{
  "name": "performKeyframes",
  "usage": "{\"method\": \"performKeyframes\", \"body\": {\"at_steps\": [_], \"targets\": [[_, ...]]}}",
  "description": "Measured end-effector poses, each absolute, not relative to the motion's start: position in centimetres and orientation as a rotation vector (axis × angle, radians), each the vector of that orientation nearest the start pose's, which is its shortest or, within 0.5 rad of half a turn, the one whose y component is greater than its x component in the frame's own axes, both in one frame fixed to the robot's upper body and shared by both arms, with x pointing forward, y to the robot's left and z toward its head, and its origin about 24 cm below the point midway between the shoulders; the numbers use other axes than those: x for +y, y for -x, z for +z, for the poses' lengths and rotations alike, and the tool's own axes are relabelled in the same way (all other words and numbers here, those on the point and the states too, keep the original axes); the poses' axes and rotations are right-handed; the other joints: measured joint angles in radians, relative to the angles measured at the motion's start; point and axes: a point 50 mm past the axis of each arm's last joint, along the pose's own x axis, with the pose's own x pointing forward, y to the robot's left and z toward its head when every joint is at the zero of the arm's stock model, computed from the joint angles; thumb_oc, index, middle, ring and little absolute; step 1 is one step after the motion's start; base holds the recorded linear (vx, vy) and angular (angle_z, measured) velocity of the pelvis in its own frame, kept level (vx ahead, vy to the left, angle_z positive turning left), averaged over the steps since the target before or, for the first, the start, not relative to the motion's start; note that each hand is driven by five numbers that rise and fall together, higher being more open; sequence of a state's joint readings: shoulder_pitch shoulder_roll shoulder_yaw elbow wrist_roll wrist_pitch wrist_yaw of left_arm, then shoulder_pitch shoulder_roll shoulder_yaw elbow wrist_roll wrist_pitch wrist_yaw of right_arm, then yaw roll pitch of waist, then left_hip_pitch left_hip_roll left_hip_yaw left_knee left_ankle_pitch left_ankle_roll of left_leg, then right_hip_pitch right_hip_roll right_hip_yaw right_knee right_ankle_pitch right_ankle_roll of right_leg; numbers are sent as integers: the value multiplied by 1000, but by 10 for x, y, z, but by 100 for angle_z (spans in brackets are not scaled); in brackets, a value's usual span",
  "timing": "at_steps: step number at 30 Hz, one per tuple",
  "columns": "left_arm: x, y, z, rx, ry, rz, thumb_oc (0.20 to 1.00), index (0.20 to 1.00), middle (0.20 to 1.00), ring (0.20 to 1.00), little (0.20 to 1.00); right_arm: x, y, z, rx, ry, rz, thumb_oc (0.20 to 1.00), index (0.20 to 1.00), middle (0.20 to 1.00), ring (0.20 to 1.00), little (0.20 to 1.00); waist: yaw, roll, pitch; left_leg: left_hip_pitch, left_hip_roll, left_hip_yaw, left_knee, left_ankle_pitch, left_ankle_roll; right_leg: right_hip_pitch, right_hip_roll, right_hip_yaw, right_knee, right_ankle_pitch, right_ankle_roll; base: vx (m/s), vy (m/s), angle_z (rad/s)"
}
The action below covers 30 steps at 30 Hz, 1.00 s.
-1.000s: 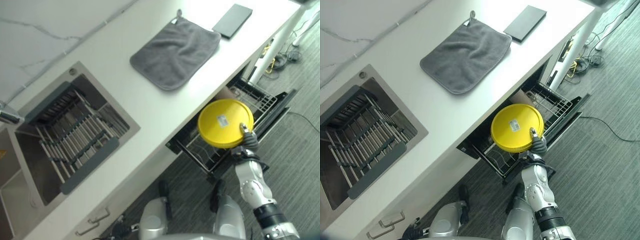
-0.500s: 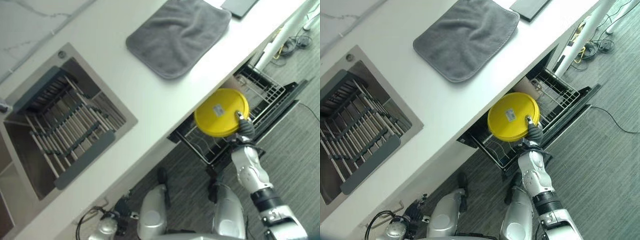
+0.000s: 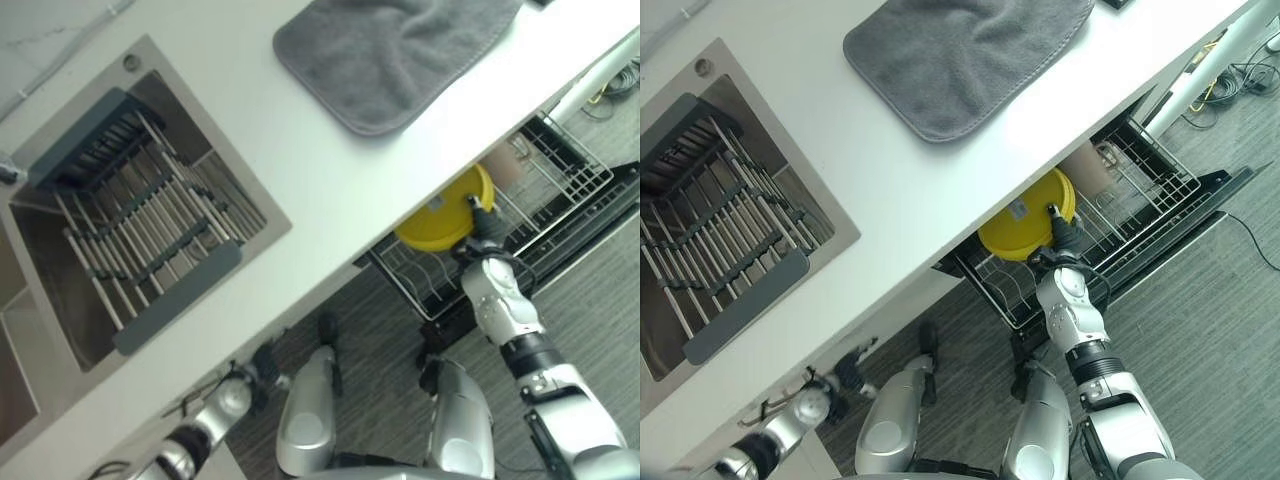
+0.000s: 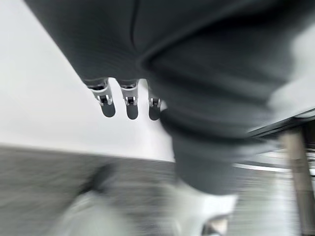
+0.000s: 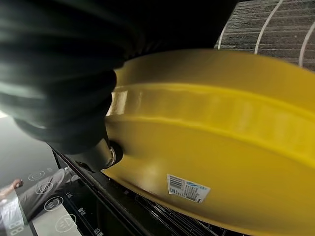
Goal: Place the dishes in the dishwasher.
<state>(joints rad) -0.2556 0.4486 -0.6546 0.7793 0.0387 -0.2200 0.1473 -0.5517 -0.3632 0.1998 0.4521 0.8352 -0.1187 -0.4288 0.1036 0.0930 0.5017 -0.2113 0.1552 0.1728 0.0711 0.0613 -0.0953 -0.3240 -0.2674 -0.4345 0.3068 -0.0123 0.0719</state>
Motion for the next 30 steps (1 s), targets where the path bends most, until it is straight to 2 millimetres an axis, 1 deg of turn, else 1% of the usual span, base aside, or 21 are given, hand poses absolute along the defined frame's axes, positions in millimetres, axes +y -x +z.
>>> {"method": "performKeyframes", "body": {"at_steps": [2,3,4,6,7,8,12,15,18,20,21,23,26,28,30], "targets": [[166,-260,-53,267,-816,-417,1000,1000,1000,1000,1000,-192,-353,105,-38,-408,-281,200,200,200,200,200,-3,0,0,0,0,0,0,0,0,0,-1,0,1,0,0,1,23,0],[157,-266,-47,212,-895,-457,1000,1000,1000,1000,1000,-191,-355,106,-37,-400,-273,200,200,200,200,200,-7,1,1,1,0,0,0,0,0,0,-1,0,1,0,0,7,66,-1],[153,-266,-48,186,-982,-483,1000,1000,1000,1000,1000,-189,-355,106,-36,-392,-264,200,200,200,200,200,-12,1,1,1,0,1,0,0,0,0,-1,1,2,-1,0,11,67,-2],[153,-264,-51,181,-1058,-501,1000,1000,1000,1000,1000,-186,-355,105,-32,-385,-250,200,200,200,200,200,-19,2,2,2,0,1,0,0,0,0,-1,2,2,-1,-1,16,43,-2],[156,-262,-55,190,-1118,-502,1000,1000,1000,1000,1000,-184,-355,104,-30,-379,-237,200,200,200,200,200,-21,2,2,3,-1,3,0,0,0,-2,-1,5,3,-1,-1,19,51,-3],[158,-261,-56,192,-1139,-498,1000,1000,1000,1000,1000,-183,-355,104,-27,-374,-232,200,200,200,200,200,-21,3,2,3,-1,4,0,0,0,-4,-1,7,4,-1,-1,21,61,-4],[163,-262,-56,188,-1146,-442,1000,1000,1000,1000,1000,-178,-355,103,-21,-365,-209,200,200,200,200,200,-20,12,7,3,-3,7,0,1,0,-12,-2,15,11,-2,-3,9,34,-4],[164,-265,-53,184,-1096,-402,1000,1000,1000,1000,1000,-178,-355,104,-25,-365,-207,200,200,200,200,200,-19,15,9,0,-3,11,0,2,0,-22,-3,21,19,-4,-4,-14,-3,-5],[163,-266,-51,179,-1048,-385,1000,1000,1000,1000,1000,-177,-358,111,-46,-324,-199,200,200,200,200,200,-20,16,9,-16,-2,15,2,4,-1,-45,-4,28,31,-6,-8,-14,-16,-5],[161,-268,-50,177,-1033,-379,1000,1000,1000,1000,1000,-175,-361,117,-57,-255,-197,200,200,200,200,200,-19,17,10,-25,-1,16,3,7,-3,-62,-4,32,42,-9,-12,-13,-13,-2],[159,-268,-49,174,-1029,-384,1000,1000,1000,1000,1000,-175,-363,122,-80,-187,-197,200,200,200,200,200,-18,18,13,-30,0,16,4,9,-5,-67,-4,31,46,-10,-14,0,0,0],[156,-269,-49,171,-1020,-388,1000,1000,1000,1000,1000,-178,-364,126,-95,-98,-214,200,200,200,200,200,-15,22,18,-31,0,15,4,10,-5,-67,-5,31,47,-10,-14,0,0,0],[151,-269,-48,153,-1004,-400,1000,1000,1000,1000,1000,-189,-370,134,-137,166,-253,200,200,200,200,200,-7,23,19,-35,0,12,5,13,-5,-69,-7,27,50,-10,-15,-15,2,2],[149,-269,-47,143,-998,-404,1000,1000,1000,1000,1000,-194,-370,138,-167,261,-284,200,200,200,200,200,-3,23,19,-40,-1,10,5,15,-5,-74,-8,25,53,-12,-16,-16,6,5],[145,-270,-44,118,-987,-413,1000,1000,1000,1000,1000,-203,-370,148,-239,461,-330,200,200,200,200,200,0,23,19,-67,-4,4,8,20,-5,-100,-15,20,67,-15,-20,-32,-3,9]]}}
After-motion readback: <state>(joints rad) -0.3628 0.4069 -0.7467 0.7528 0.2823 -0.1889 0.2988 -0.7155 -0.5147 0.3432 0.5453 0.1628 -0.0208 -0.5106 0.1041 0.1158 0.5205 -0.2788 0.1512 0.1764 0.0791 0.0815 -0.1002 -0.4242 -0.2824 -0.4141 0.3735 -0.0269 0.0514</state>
